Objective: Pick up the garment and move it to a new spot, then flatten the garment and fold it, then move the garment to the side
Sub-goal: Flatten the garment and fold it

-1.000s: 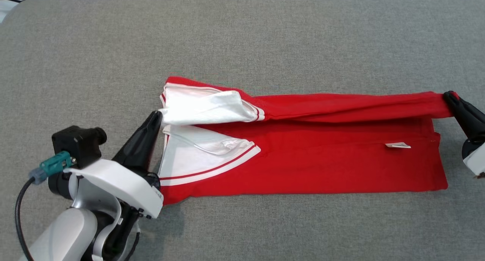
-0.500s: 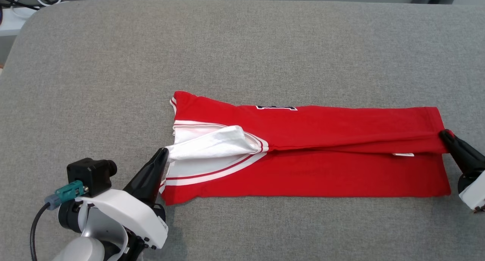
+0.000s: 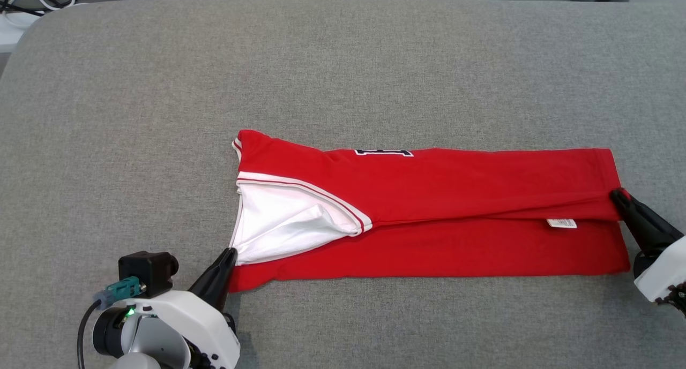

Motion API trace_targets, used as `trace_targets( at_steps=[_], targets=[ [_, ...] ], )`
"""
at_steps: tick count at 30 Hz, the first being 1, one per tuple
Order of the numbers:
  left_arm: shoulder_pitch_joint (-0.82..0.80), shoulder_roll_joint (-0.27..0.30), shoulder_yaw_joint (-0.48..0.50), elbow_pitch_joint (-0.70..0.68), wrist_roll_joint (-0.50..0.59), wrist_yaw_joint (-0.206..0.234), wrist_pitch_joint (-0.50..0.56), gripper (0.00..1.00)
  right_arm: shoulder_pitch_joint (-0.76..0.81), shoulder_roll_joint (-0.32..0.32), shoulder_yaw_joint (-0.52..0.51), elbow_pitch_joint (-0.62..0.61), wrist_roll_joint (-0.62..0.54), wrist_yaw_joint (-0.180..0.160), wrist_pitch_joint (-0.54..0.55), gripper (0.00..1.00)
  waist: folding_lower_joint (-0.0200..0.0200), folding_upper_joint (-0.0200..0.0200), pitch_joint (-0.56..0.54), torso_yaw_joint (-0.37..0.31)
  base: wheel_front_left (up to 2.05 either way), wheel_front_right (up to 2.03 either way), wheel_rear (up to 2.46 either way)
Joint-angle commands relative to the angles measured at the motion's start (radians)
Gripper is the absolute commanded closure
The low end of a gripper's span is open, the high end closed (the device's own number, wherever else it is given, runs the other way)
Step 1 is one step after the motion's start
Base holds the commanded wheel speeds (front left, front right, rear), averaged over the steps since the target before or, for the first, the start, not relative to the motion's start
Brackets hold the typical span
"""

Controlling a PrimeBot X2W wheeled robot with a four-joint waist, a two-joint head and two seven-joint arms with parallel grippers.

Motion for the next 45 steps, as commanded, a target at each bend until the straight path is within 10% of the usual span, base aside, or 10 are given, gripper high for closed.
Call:
trace_targets(
  at_steps=[1, 12, 15, 17, 20, 45],
  targets=[
    [-0.039, 0.019, 0.035, -0.007, 0.009, 0.004, -0.007, 1.0, 0.048, -0.026, -0.01, -0.002, -0.006, 0.004, -0.015, 1.0, 0.0, 0.0, 0.001, 0.0, 0.0, 0.0, 0.0],
    [-0.058, -0.015, 0.025, 0.088, 0.009, -0.019, -0.041, 1.0, 0.069, 0.024, -0.011, 0.042, -0.016, 0.004, -0.015, 1.0, 0.0, 0.0, -0.001, 0.001, 0.0, 0.0, 0.0],
    [-0.059, -0.03, 0.028, 0.116, 0.011, -0.02, -0.068, 0.94, 0.07, 0.036, -0.007, 0.052, -0.013, 0.004, -0.015, 0.62, 0.0, 0.0, -0.009, -0.001, 0.0, 0.0, 0.0],
    [-0.06, -0.039, 0.027, 0.129, 0.011, -0.022, -0.078, 0.66, 0.071, 0.043, -0.006, 0.057, -0.013, 0.004, -0.015, 0.0, 0.0, 0.0, -0.016, -0.003, 0.0, 0.0, 0.0],
    [-0.063, -0.05, 0.027, 0.142, 0.011, -0.023, -0.09, 0.0, 0.073, 0.052, -0.017, 0.064, -0.025, 0.004, -0.015, 0.0, 0.0, 0.0, -0.026, -0.005, 0.0, 0.0, 0.0],
    [-0.044, -0.136, 0.16, 0.175, 0.061, -0.039, -0.339, 0.0, 0.153, 0.311, -0.4, 0.005, -0.519, 0.004, -0.015, 0.0, 0.0, 0.0, -0.149, -0.051, 0.0, 0.0, 0.0]
  ],
)
